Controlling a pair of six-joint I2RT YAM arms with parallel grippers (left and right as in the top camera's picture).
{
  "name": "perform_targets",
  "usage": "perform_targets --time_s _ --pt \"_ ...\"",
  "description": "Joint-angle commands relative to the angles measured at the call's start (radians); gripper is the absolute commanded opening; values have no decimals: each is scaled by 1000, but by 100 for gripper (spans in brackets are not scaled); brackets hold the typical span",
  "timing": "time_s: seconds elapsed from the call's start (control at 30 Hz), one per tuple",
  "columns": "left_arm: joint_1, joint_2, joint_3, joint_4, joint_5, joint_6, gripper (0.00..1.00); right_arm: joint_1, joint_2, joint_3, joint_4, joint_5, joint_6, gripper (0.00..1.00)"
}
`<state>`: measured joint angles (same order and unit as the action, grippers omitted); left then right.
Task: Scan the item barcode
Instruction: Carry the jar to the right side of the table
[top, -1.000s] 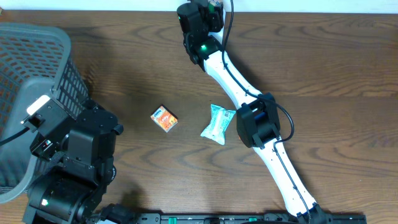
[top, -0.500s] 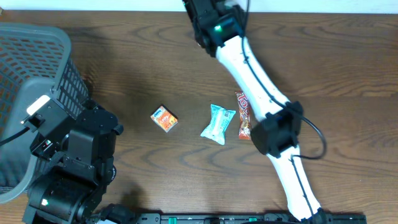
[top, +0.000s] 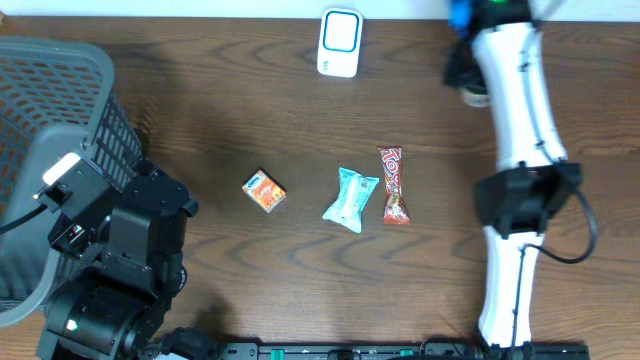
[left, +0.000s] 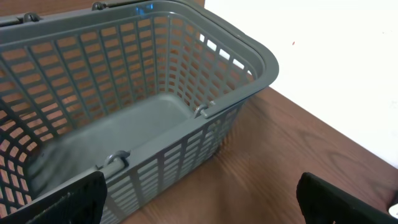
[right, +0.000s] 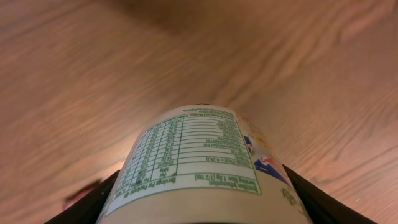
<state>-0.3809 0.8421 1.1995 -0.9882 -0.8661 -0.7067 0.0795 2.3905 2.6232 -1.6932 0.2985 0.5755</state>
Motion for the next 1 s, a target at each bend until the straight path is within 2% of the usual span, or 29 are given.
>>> perform_targets --time_s 0.0,0.27,0.4,0.53,0.73,0.97 --pt "5 0 15 -3 -9 -5 98 -148 -9 -3 -5 -118 22 60" --pt "5 0 15 -3 -9 -5 98 -426 -8 -81 3 -108 21 60" --pt "5 0 15 -3 -9 -5 98 -562 -8 -188 100 -32 0 60" --pt "5 0 15 -3 -9 -5 98 -636 -8 -299 197 -36 -8 60" --pt "5 0 15 -3 -9 -5 98 -690 -8 -451 344 -35 -52 65" --pt "5 0 15 -3 -9 -5 98 -748 -8 -520 410 -42 -53 65"
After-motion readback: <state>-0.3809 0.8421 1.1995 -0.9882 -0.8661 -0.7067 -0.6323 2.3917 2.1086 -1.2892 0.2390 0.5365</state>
